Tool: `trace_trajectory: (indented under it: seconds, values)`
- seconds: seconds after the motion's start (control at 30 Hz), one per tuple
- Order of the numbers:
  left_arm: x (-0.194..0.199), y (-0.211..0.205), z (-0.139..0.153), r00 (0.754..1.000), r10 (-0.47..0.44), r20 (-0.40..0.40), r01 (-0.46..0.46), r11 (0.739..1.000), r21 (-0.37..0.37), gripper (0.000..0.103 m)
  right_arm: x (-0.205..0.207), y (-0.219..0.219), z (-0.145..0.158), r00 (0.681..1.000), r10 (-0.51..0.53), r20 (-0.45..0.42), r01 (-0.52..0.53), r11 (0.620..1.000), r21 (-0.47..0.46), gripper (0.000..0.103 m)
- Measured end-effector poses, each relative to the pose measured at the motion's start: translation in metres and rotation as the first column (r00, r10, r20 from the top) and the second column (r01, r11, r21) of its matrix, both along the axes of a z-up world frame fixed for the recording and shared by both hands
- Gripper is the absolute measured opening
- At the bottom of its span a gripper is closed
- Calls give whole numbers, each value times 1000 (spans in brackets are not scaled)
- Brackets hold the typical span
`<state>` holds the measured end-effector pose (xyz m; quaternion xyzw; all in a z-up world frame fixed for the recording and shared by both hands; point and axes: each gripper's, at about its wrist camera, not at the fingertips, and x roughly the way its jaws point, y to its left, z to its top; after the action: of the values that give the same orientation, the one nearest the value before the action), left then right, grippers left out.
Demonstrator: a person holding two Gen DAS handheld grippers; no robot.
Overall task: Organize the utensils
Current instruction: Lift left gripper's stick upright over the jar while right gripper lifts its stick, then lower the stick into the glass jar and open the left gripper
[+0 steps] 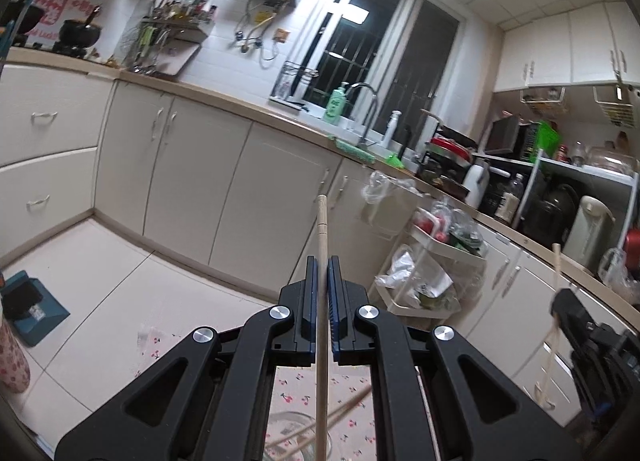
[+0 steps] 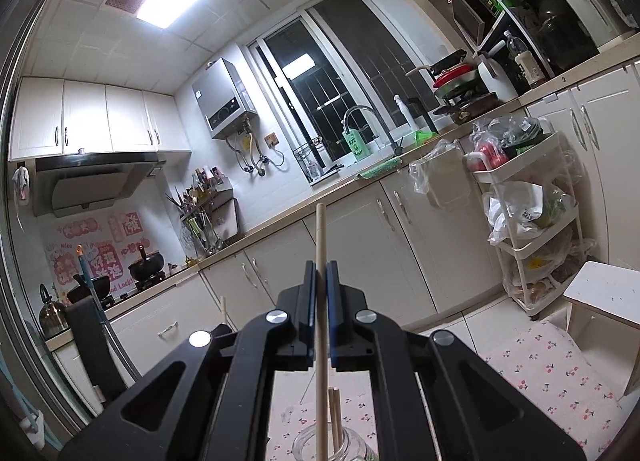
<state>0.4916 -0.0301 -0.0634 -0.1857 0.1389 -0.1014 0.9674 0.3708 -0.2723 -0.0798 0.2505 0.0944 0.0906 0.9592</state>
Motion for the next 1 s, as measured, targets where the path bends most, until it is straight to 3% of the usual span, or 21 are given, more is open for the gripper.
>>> trace_trajectory:
  seconds: [0.47,1.0]
  values:
    - [35,-2,-36,998,55,-17,-55,998,-26,5,22,9,-19,1000,8,-11,-8,1000,7,6]
    - [33,-16,-81,996,37,-78,-33,998,57,5,33,16,-31,1000,6,-24,-5,1000,10,6]
